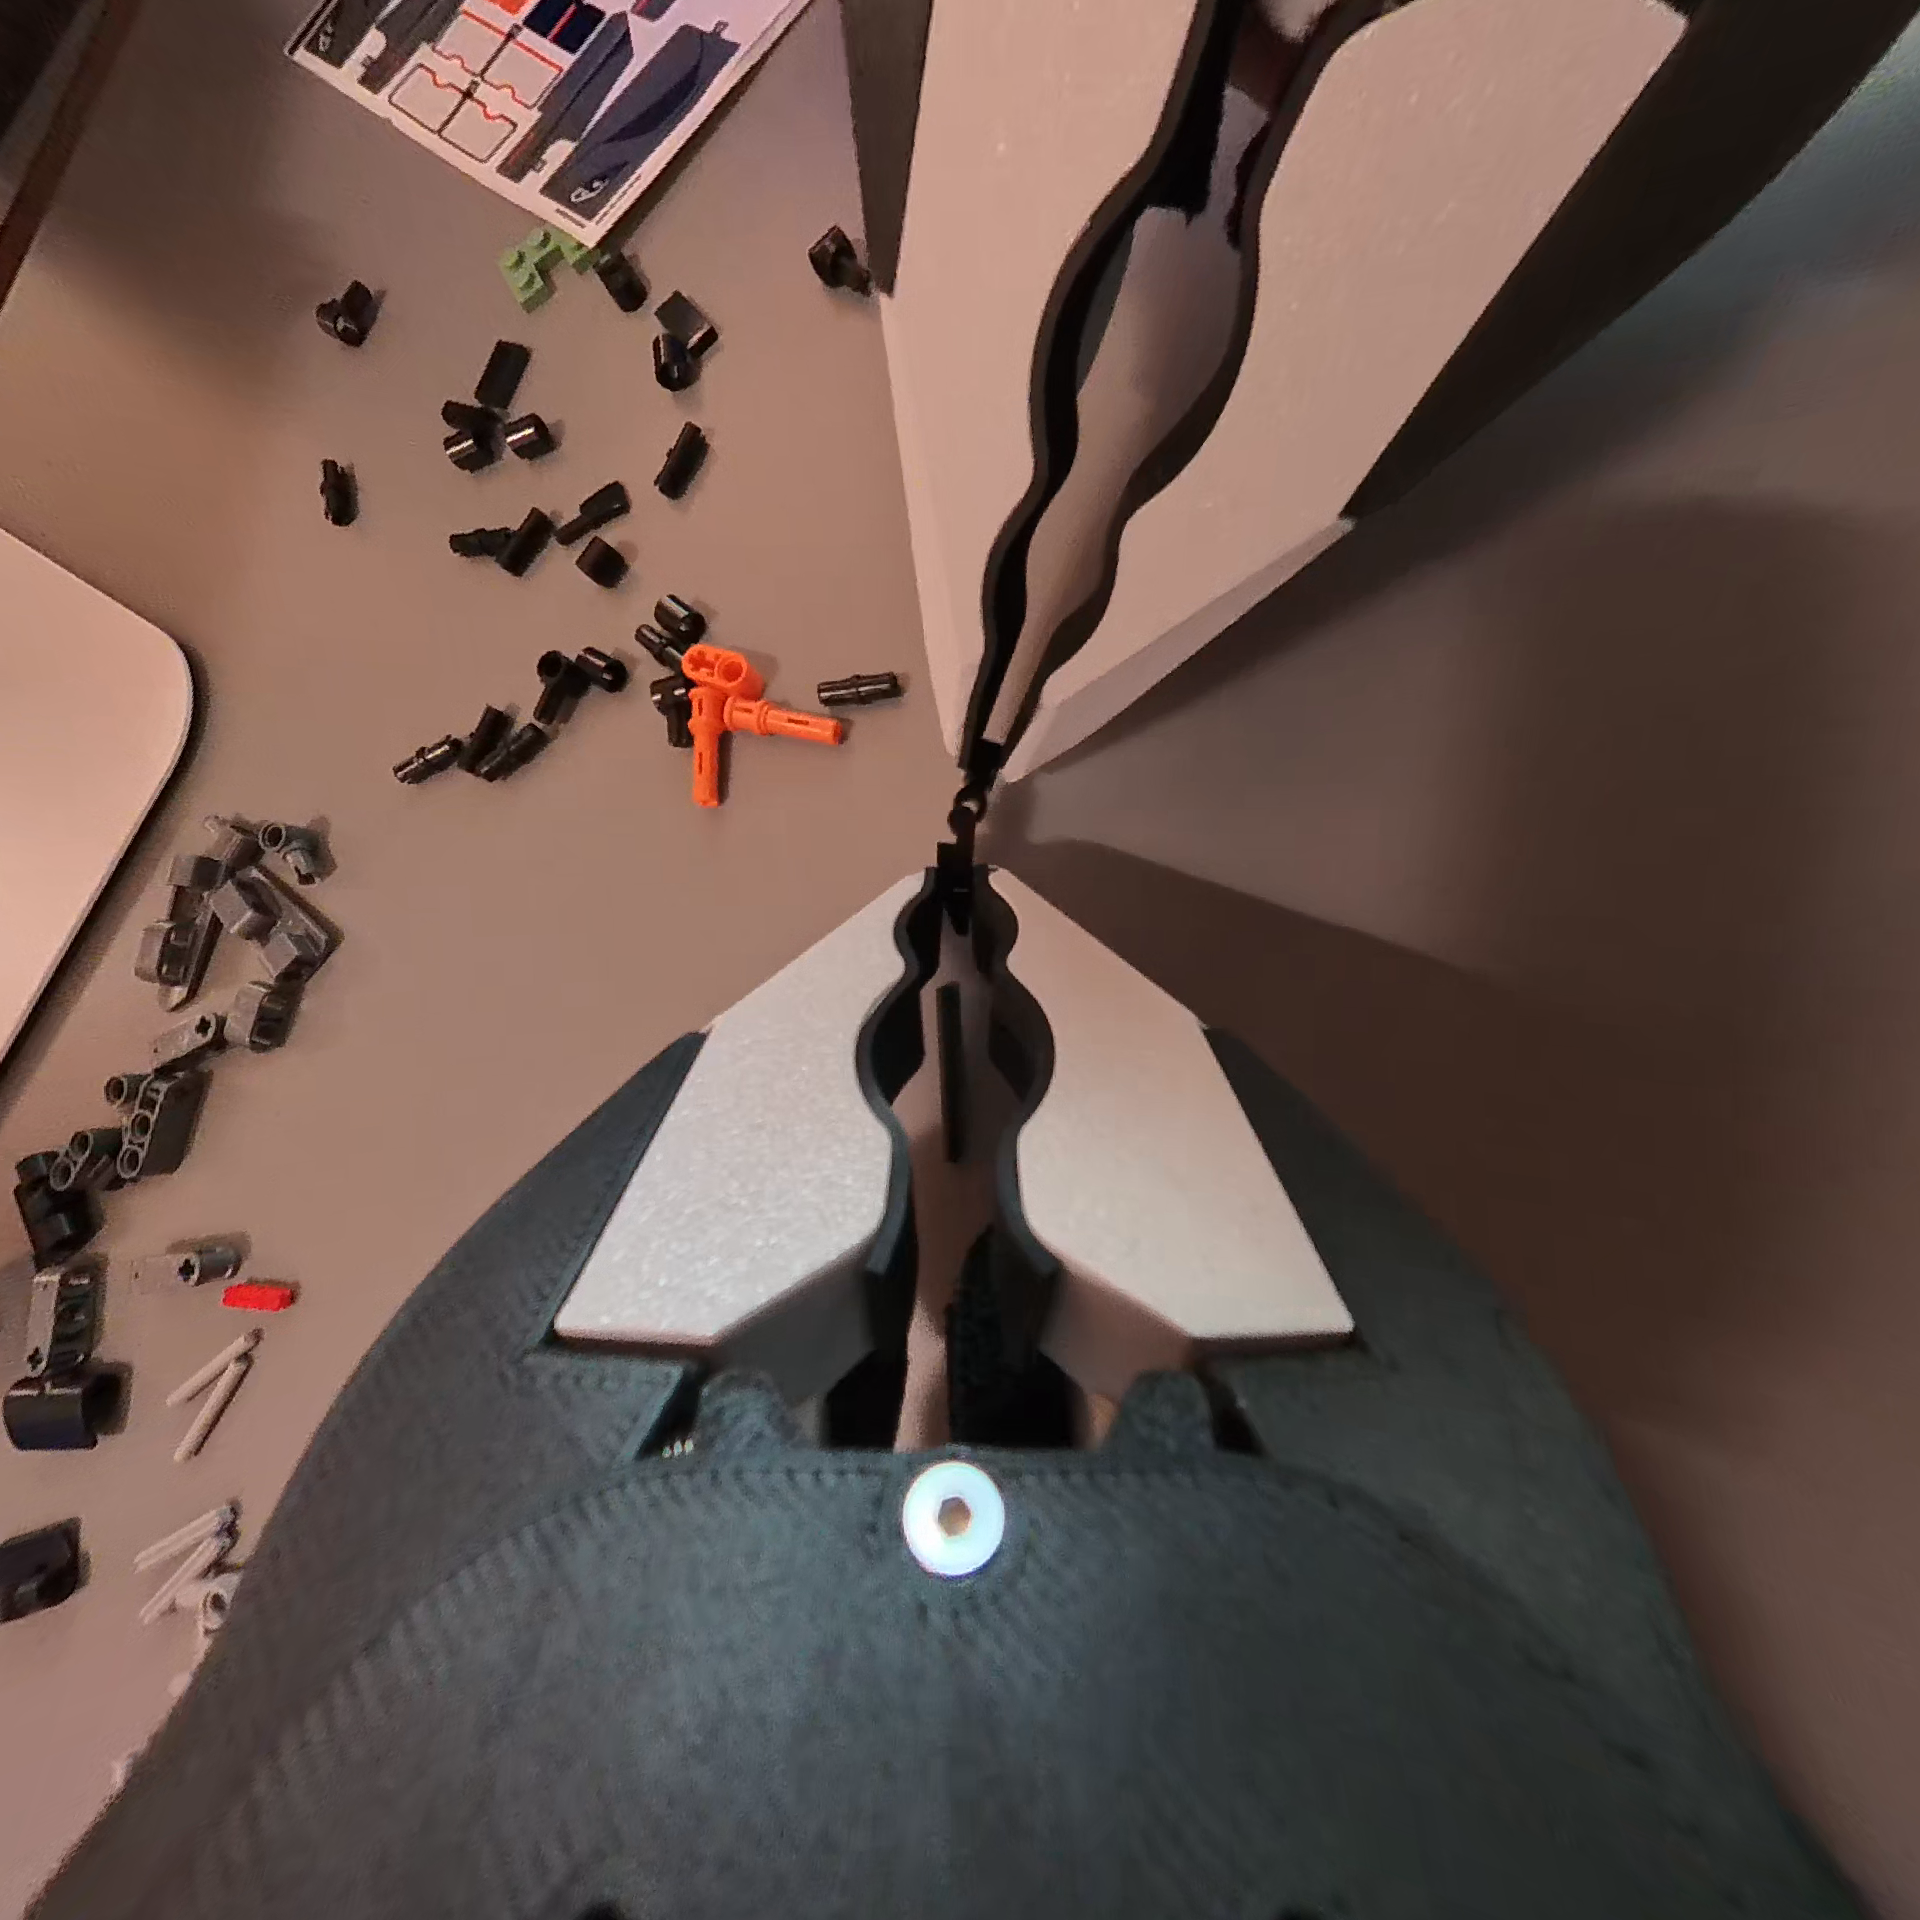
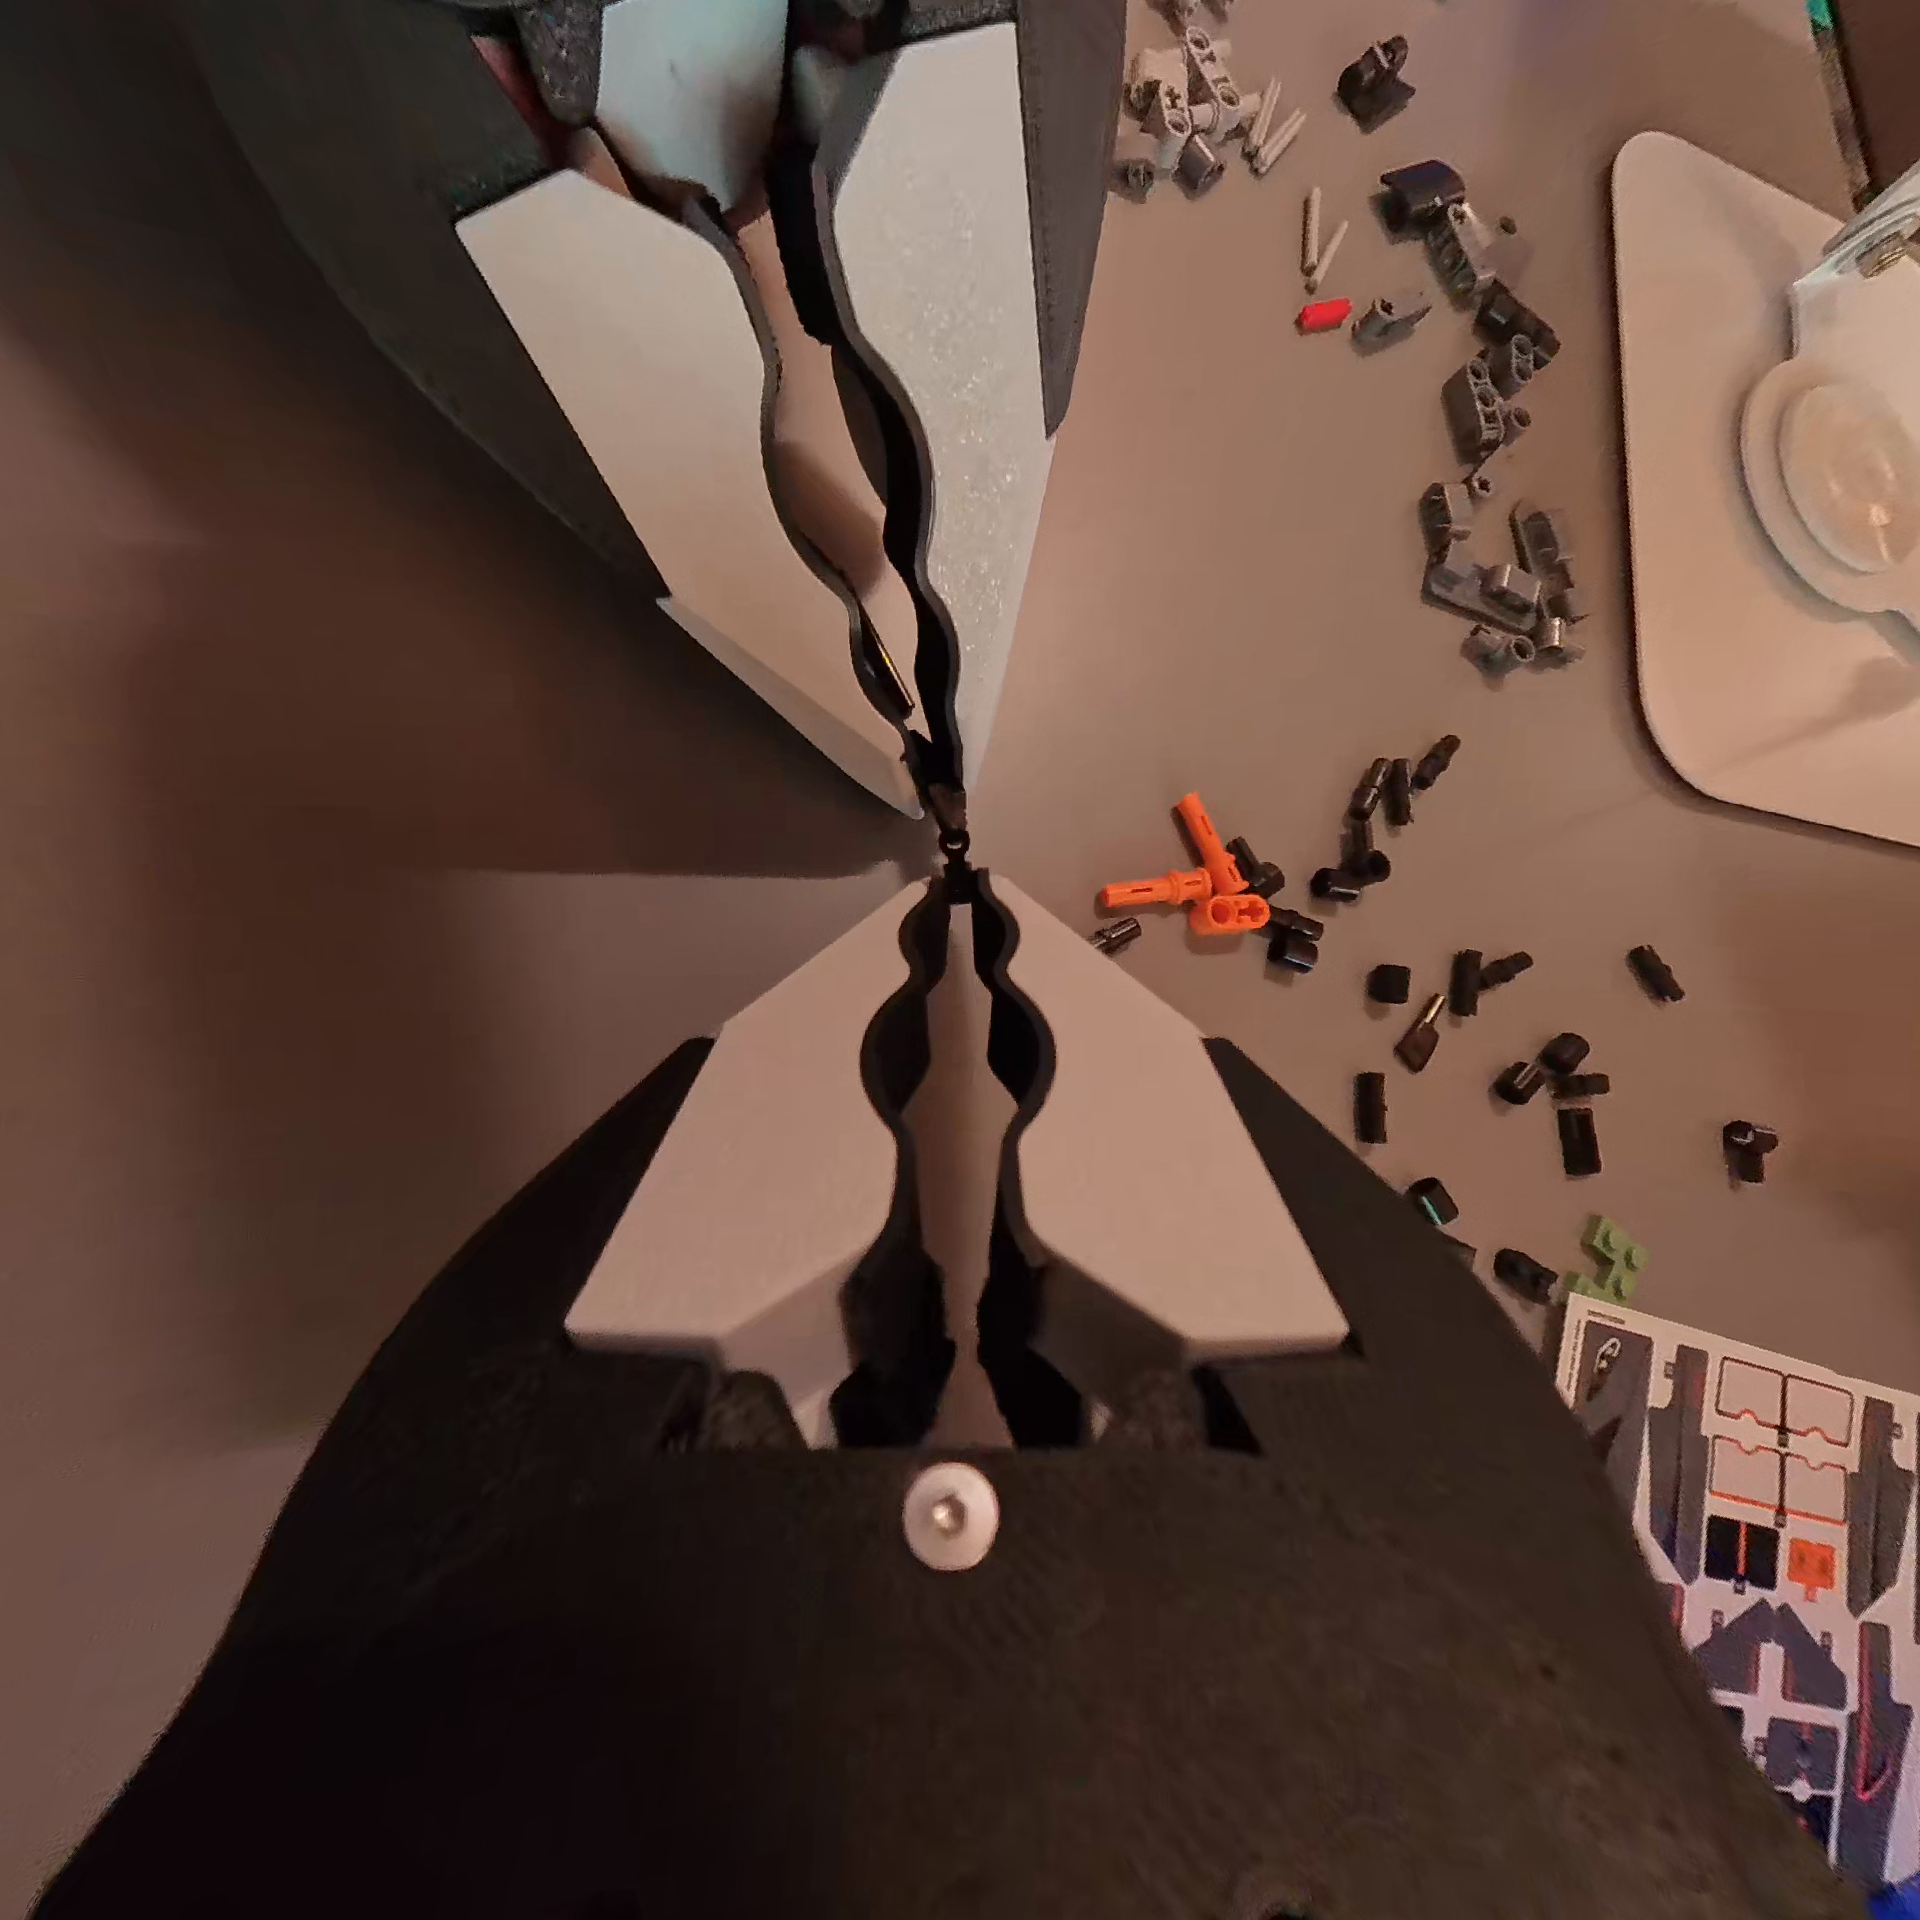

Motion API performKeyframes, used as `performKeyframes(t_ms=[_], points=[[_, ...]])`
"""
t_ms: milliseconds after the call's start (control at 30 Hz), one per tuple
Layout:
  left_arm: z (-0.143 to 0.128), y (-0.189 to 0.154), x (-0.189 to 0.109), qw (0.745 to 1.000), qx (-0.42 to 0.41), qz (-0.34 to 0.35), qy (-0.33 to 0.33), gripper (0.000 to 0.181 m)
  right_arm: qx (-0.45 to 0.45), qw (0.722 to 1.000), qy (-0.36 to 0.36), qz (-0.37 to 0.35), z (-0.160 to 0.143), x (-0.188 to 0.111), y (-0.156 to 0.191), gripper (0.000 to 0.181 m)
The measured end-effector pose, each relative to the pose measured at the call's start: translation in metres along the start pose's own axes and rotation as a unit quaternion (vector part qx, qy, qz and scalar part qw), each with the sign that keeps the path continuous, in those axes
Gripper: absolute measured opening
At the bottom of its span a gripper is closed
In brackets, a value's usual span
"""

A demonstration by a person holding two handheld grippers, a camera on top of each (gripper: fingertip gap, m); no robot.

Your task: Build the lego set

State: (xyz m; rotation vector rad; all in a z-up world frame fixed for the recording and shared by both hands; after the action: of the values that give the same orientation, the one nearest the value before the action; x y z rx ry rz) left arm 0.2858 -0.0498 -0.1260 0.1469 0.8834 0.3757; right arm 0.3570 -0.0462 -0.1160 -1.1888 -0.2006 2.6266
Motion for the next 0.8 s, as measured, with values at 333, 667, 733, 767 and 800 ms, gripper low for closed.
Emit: performKeyframes(t_ms=[333,667,733,767,800], points=[[0.0015,-0.0007,-0.0001,0.999,0.029,0.021,0.018,0.005,0.012,1.000,0.000,-0.016,0.0001,0.0014,0.0005,0.001],[0.0039,-0.0021,0.0003,0.996,0.068,0.037,0.041,0.005,0.000,0.999,0.004,-0.039,0.0004,0.0021,0.0023,0.000],[0.0044,-0.0025,0.0005,0.996,0.073,0.039,0.043,0.005,-0.003,0.999,0.006,-0.043,0.0002,0.0027,0.0024,0.000],[0.0045,-0.0027,0.0005,0.995,0.077,0.041,0.044,0.005,-0.006,0.999,0.007,-0.044,0.0004,0.0026,0.0026,0.000],[0.0046,-0.0028,0.0005,0.995,0.077,0.040,0.045,0.005,-0.008,0.999,0.007,-0.046,0.0007,0.0026,0.0029,0.000]])
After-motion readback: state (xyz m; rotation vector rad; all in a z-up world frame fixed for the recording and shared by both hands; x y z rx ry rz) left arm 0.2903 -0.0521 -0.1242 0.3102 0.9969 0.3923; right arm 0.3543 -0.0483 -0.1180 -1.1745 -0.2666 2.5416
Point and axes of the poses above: each gripper's, where its closed fingertips meet, x out along the fingers, z out of its top, y = z × x across the jaws, the point moved 5 cm from there along -x, back along the fingers, and after that the axes turned 4 degrees about x, right-handed, at the moved point
